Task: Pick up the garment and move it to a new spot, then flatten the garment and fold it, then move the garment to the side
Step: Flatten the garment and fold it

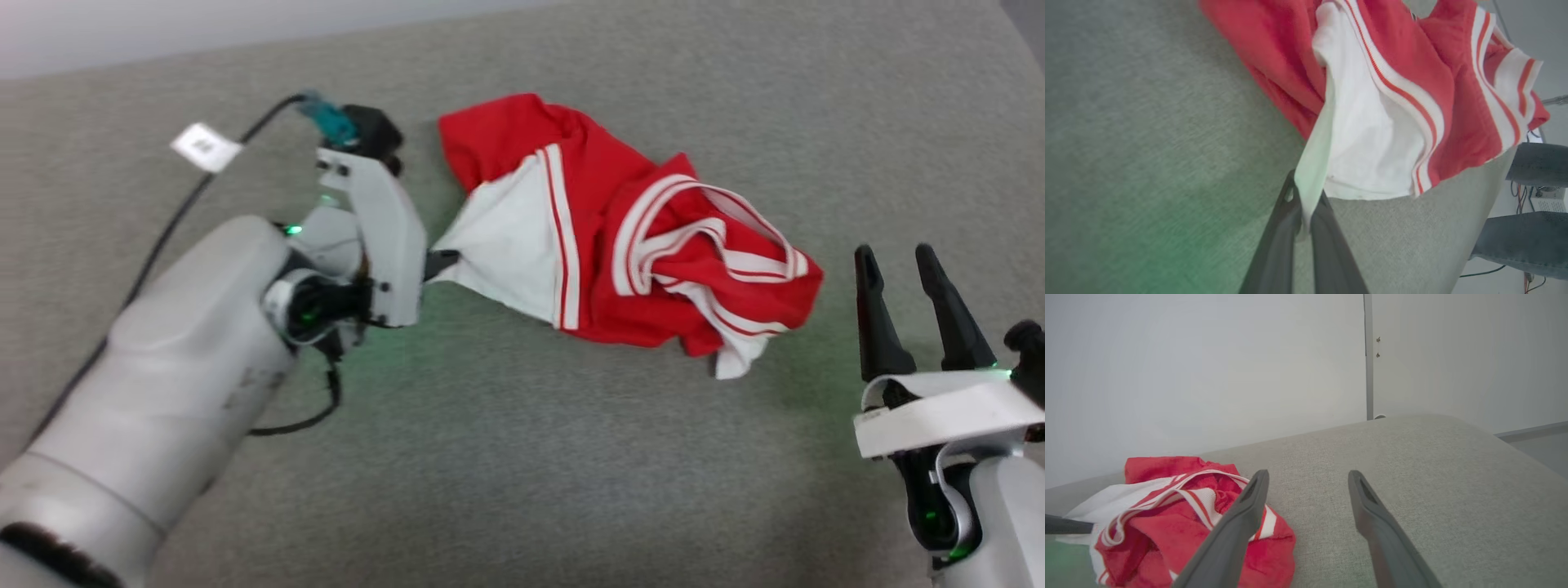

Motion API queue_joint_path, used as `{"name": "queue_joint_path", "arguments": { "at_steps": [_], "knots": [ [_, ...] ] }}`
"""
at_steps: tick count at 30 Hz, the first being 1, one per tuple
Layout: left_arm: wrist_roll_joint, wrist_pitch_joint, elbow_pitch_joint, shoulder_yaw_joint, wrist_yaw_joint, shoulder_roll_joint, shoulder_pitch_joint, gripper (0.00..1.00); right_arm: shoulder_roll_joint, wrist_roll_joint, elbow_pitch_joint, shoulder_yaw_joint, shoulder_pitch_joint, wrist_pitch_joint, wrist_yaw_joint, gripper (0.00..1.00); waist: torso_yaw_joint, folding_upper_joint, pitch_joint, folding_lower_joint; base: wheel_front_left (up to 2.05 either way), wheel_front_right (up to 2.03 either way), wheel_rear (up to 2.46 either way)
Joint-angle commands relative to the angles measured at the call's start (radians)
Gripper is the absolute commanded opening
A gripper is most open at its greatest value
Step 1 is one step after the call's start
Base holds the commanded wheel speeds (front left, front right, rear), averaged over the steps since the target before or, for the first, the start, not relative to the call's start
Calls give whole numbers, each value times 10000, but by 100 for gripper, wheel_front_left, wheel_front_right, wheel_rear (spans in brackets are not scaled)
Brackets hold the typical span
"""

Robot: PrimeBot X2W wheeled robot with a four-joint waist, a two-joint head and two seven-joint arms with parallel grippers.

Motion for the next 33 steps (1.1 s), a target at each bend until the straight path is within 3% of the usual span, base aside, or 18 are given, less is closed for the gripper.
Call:
{"name": "queue_joint_path", "arguments": {
  "at_steps": [1,8,14,24,25,26,27,28,33],
  "knots": [
    [-100,-133,-105,24,9,243,196,0,-76,-95,20,0,149,-50,1,100,803,0,-623,0,0,0,0],
    [-588,-919,-553,145,9,1586,1159,0,-176,-169,104,39,487,-51,1,100,1713,0,-1224,0,0,0,0],
    [-1190,-1087,-701,318,9,2293,2111,0,-246,-191,116,75,568,-50,1,100,1920,0,-1347,0,0,0,0],
    [-1015,-1415,89,129,164,2084,2534,0,-713,-152,-16,283,580,146,1,100,1714,0,-1094,0,0,0,0],
    [-951,-1557,145,145,158,2049,2496,20,-812,-171,-74,387,568,213,1,100,1702,0,-1075,0,0,0,0],
    [-939,-1692,194,195,154,2017,2486,45,-923,-144,-119,477,572,271,1,100,1696,0,-1061,0,0,0,0],
    [-902,-1822,232,200,146,2007,2500,79,-1059,-118,-172,581,576,351,1,100,1695,0,-1056,0,0,0,0],
    [-811,-2015,260,201,138,2031,2507,100,-1235,-122,-257,734,587,457,1,100,1695,0,-1057,0,0,0,0],
    [-368,-3538,-38,385,141,2169,2760,100,-2544,267,-1118,2055,869,1344,1,100,1818,0,-1059,0,0,0,0]
  ]
}}
